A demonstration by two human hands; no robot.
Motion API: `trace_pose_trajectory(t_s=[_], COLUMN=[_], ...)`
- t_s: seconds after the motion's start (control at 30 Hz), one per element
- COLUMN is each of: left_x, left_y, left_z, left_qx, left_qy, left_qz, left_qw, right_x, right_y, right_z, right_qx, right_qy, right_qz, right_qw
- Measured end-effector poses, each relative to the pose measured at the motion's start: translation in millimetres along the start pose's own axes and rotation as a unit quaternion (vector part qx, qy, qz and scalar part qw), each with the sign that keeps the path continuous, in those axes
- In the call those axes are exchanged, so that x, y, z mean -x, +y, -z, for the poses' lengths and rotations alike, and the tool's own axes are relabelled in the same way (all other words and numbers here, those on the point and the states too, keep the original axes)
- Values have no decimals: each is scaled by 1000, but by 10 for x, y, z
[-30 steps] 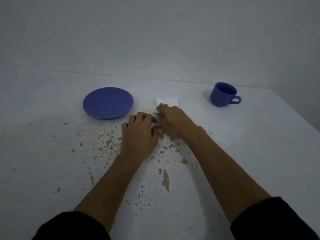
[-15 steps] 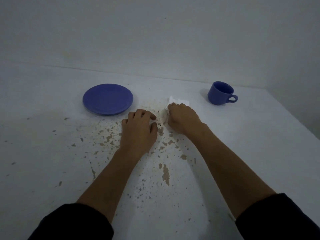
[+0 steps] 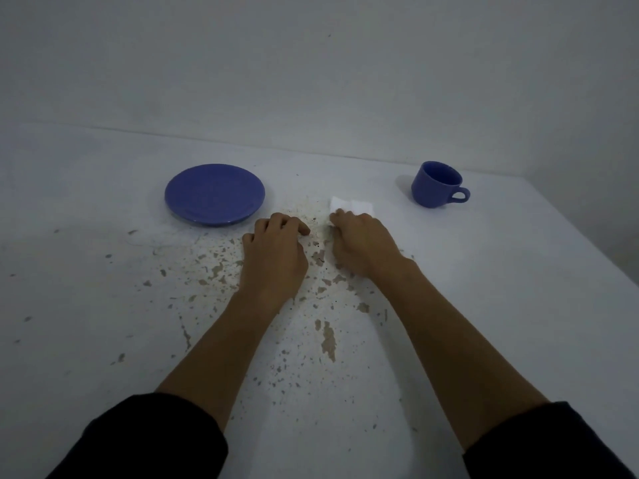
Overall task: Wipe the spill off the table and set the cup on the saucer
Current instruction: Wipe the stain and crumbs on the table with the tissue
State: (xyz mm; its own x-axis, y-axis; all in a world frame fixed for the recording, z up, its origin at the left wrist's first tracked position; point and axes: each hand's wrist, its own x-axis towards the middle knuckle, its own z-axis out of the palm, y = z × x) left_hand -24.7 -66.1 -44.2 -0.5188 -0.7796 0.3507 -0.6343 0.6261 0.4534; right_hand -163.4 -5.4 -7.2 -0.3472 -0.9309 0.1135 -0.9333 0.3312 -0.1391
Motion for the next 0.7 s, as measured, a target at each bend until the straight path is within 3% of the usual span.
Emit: trace_pose_trajectory(t_s=[0.1, 0.27, 0.47, 0.7], left_x=[-6, -5, -21, -23], left_y=[1, 1, 19, 36], left_z=[13, 7, 24, 68], left_qx=[0, 8, 46, 185], left_qy=[-2, -2, 4, 22], left_qz=[5, 0, 33, 87], left_qw=[1000, 1000, 998, 979], right_x=[262, 163, 335, 296], right_y=[-28, 117, -205, -405], right_z=[35, 91, -23, -160], right_qx=[-30, 16, 11, -41], right_qy=[-21, -38, -21, -27], right_qz=[51, 9, 36, 107], right_qw=[998, 999, 999, 993])
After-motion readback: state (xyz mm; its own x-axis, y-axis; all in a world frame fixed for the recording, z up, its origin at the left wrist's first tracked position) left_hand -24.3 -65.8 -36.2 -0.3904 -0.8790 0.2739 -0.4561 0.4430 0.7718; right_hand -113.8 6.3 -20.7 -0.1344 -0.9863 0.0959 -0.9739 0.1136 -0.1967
